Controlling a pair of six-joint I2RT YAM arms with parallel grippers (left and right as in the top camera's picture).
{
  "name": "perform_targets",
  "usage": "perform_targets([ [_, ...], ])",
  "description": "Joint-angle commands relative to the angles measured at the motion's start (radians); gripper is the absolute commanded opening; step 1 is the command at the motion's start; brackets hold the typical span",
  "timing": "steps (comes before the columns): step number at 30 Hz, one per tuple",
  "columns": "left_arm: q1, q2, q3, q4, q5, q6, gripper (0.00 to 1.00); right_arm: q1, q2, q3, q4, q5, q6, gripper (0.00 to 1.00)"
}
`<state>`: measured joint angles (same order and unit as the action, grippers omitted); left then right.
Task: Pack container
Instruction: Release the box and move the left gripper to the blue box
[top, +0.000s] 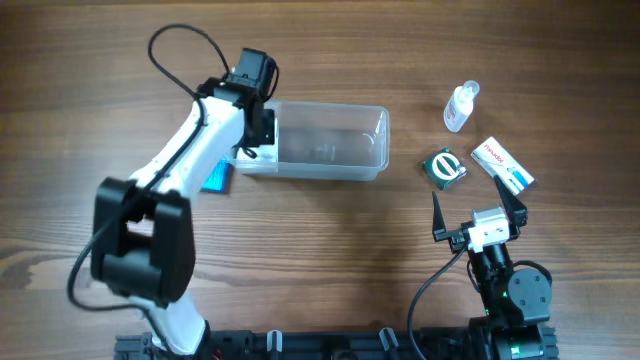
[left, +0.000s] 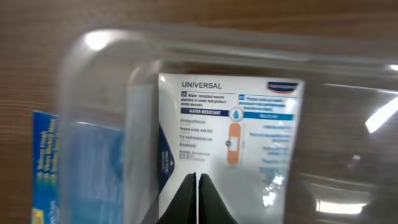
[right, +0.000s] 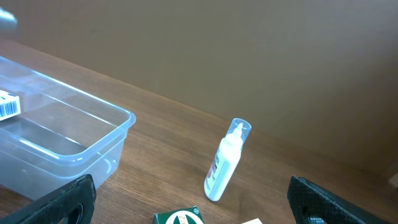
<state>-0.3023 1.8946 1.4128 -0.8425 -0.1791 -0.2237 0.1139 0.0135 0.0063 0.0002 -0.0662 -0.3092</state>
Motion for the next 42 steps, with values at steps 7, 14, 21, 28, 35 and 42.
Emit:
perform_targets([
  [7, -0.005, -0.13, 0.022, -0.021, 0.039, -0.017, 0.04, -0.005, -0.003, -0.001, 0.002, 0.01, -0.005, 1.0],
  [14, 0.175, -0.211, 0.022, -0.085, 0.043, -0.054, 0.04, -0.005, -0.003, -0.001, 0.002, 0.01, -0.005, 1.0],
  [21, 0.325, -0.224, -0.014, -0.152, 0.043, 0.044, 0.04, -0.005, -0.003, -0.001, 0.002, 0.01, -0.005, 1.0],
  [28, 0.386, -0.224, -0.225, 0.006, 0.048, 0.153, 0.36, -0.005, -0.003, -0.001, 0.002, 0.01, -0.005, 1.0],
  [35, 0.386, -0.224, -0.277, 0.101, 0.151, 0.312, 0.92, -0.005, -0.003, -0.001, 0.002, 0.01, -0.005, 1.0],
  [42, 0.385, -0.223, -0.282, 0.14, 0.168, 0.431, 1.0, -0.005, -0.003, -0.001, 0.002, 0.01, -0.005, 1.0],
])
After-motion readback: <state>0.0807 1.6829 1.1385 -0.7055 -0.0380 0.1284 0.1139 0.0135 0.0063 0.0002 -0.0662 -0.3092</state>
